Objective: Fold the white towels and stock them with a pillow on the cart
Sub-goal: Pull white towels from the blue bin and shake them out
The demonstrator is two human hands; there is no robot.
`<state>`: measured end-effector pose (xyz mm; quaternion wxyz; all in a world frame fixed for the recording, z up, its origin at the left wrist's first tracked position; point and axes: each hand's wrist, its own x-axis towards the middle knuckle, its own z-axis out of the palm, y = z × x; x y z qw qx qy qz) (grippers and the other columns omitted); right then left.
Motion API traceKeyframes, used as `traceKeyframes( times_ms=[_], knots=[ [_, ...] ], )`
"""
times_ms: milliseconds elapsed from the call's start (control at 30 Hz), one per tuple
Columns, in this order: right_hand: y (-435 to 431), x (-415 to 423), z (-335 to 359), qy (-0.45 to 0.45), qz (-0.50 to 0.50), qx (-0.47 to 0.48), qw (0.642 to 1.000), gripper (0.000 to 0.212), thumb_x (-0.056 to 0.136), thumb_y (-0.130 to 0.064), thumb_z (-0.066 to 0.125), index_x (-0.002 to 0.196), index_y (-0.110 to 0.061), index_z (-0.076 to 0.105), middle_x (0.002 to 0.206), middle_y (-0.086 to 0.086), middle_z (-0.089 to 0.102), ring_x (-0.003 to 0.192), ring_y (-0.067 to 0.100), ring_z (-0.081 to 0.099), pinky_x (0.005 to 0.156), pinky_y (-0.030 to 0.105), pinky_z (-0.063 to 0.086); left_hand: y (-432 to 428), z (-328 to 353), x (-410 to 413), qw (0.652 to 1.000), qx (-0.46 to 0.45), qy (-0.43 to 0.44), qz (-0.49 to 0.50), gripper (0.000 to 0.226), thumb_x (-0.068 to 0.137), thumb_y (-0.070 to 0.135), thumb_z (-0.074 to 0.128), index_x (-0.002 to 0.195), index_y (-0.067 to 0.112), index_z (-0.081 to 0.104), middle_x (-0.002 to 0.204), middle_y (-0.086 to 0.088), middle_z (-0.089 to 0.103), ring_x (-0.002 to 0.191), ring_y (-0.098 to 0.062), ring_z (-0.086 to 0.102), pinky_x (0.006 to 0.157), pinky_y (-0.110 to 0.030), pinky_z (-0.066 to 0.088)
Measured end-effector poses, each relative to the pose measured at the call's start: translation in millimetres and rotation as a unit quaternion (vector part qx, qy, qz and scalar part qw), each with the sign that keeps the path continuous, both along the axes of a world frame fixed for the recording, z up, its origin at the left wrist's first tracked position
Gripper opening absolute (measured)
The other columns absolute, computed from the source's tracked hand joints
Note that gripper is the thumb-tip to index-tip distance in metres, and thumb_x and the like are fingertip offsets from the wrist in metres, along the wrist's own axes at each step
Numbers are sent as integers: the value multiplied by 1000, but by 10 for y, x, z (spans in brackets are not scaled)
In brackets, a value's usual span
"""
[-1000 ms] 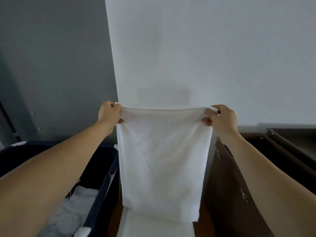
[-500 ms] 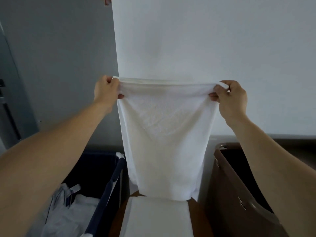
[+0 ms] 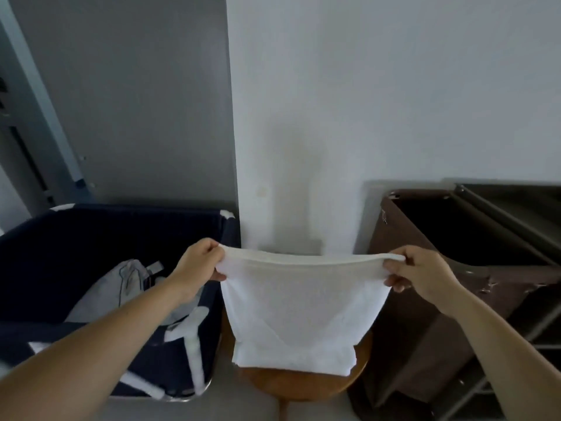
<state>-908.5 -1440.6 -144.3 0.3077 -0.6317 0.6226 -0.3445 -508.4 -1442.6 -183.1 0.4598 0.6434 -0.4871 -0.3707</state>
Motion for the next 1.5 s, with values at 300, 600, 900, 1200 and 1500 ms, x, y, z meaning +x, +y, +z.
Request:
traceKeyframes(
  times_ms=[300, 600, 900, 1200, 1500],
  knots=[
    [201, 12, -944, 83, -28, 84, 993, 4, 94, -20, 65, 91, -20, 67, 83, 0, 68, 79, 16, 62, 64, 26, 45, 145, -922, -53, 991, 130, 7, -28, 8, 96, 11, 50, 99, 6, 56, 106, -19, 61, 101, -32, 62, 90, -51, 56],
    [-1195, 14, -1500, 60, -47, 123, 989, 4, 94, -25, 66, 92, -21, 66, 89, -2, 67, 85, 17, 62, 75, 36, 49, -1073, -1311, -166, 983, 180, -44, 19, 8, 96, 19, 52, 99, 13, 57, 104, -12, 62, 98, -29, 63, 93, -51, 54],
    [-3109, 101, -2713, 5, -99, 192, 976, 11, 98, -23, 60, 105, -14, 61, 98, 1, 63, 89, 17, 61, 83, 39, 55, -2904, -2293, -428, 956, 253, -117, 89, 27, 98, 20, 49, 121, 4, 51, 99, -8, 56, 80, -19, 53, 59, -27, 38],
    [-3620, 246, -3908, 22, -181, 235, 955, 14, 97, -36, 58, 107, -26, 56, 100, -4, 56, 99, 21, 57, 89, 40, 48, -3430, -3423, -649, 940, 274, -155, 133, 31, 104, 15, 40, 129, 0, 48, 119, -14, 56, 95, -21, 44, 78, -27, 31],
    [-3333, 289, -4112, 94, -215, 261, 936, 73, 85, -74, 48, 135, -22, 47, 130, 7, 57, 116, 29, 58, 98, 53, 49, -3318, -3835, -528, 957, 220, -173, 74, 38, 99, 12, 48, 134, -2, 45, 124, -22, 55, 113, -35, 53, 96, -39, 44]
  ],
)
